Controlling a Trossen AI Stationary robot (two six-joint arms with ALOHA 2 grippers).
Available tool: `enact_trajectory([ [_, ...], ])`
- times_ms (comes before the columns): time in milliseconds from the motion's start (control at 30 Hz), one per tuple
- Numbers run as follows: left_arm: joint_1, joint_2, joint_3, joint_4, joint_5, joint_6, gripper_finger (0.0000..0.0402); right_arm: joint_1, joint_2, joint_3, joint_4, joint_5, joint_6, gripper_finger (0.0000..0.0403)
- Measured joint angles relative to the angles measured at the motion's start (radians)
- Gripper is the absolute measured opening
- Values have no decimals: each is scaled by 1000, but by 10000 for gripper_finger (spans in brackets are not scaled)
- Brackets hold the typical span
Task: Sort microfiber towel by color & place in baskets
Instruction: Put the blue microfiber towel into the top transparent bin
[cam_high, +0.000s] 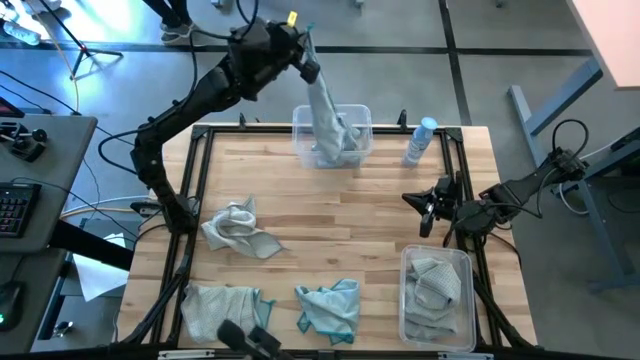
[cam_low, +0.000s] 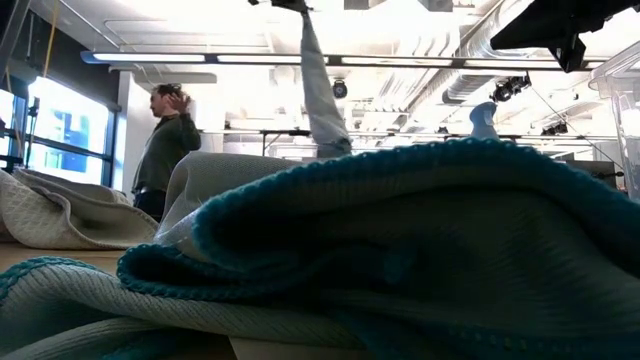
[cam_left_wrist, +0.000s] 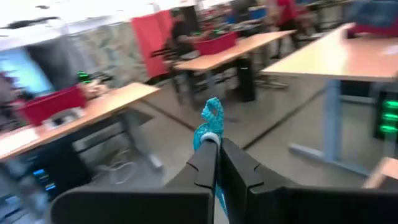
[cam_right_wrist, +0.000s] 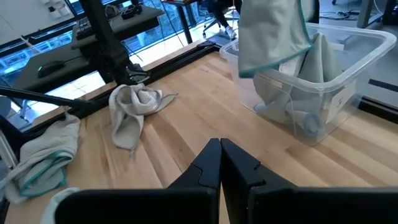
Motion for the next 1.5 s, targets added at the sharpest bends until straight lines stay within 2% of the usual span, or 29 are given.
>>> enact_trajectory([
  [100, 0, -1, 0, 9, -76, 36, 0, 0, 0, 0, 0, -2, 1, 0],
  [367, 0, -1, 0, 5, -141, 90, 0, 0, 0, 0, 0, -45, 28, 0],
  [500, 0, -1, 0, 5, -228, 153, 0, 0, 0, 0, 0, -49, 31, 0],
  [633, -2, -1, 0, -26, -240, 136, 0, 0, 0, 0, 0, -49, 31, 0],
  [733, -18, -1, 0, -96, -177, 46, 0, 0, 0, 0, -3, -49, 31, 0],
  [900, -54, 29, 1, -196, 104, -183, 0, 0, 0, 0, -8, -49, 31, 0],
  [967, -74, 50, 1, -183, 230, -222, 0, 0, 0, 0, -8, -49, 31, 0],
  [1033, -89, 68, 1, -165, 300, -230, 0, 0, 0, 0, -9, -51, 31, 0],
  [1100, -102, 87, 1, -168, 270, -208, 0, 0, 0, 0, -11, -59, 31, 0],
  [1233, -109, 132, 1, -241, 16, -140, 0, 0, 0, 0, -11, -80, 31, 0],
  [1300, -106, 155, 1, -320, -67, -133, 0, 0, 0, 0, -11, -86, 31, 0],
  [1367, -99, 180, 1, -391, -67, -169, 0, 0, 0, 0, -13, -87, 41, 0],
  [1500, -99, 242, 0, -452, 91, -264, 0, 0, 0, 0, -17, -87, 42, 0],
])
